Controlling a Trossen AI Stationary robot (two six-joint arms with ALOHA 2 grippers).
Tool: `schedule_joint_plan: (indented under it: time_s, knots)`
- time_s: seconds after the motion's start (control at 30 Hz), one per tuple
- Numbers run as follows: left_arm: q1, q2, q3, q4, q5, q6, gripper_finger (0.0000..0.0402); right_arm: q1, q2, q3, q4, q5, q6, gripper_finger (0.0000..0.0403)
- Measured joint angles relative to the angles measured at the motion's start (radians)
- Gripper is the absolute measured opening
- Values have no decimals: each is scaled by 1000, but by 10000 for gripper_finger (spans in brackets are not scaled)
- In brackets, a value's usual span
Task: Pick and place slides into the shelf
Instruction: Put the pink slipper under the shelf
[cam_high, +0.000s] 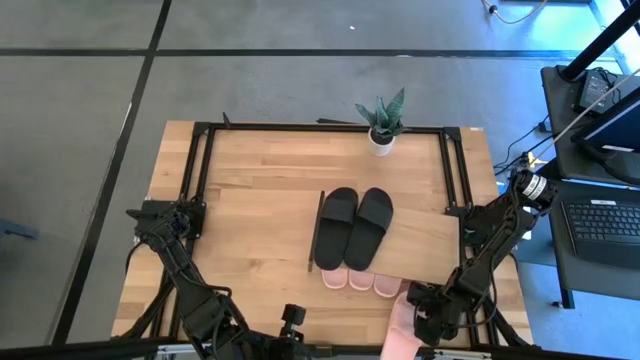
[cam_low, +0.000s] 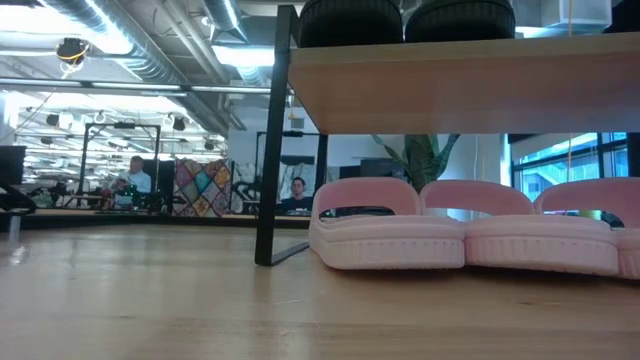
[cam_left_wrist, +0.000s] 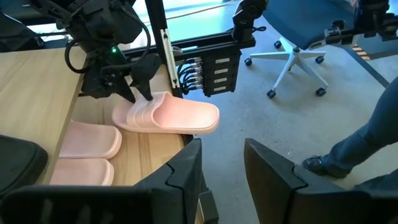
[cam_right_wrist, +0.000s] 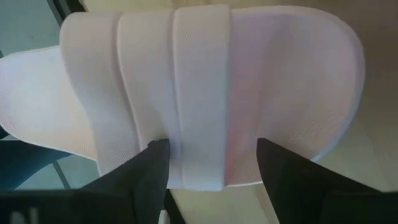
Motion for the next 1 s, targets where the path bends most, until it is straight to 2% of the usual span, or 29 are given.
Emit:
schedule_joint_plan:
  time_s: [0.17,0.33,0.63,1.0]
  knots:
    - [0,0,0,0,0,0,111,0,-2,86,-170,53,-22,238]
    - [0,0,0,0,0,0,111,-1,-2,160,-297,59,-23,238]
    - [1,0,0,0,0,33,111,0,-3,231,-354,58,-30,238]
    - [-3,0,0,0,0,32,111,0,-4,236,-348,82,-26,238]
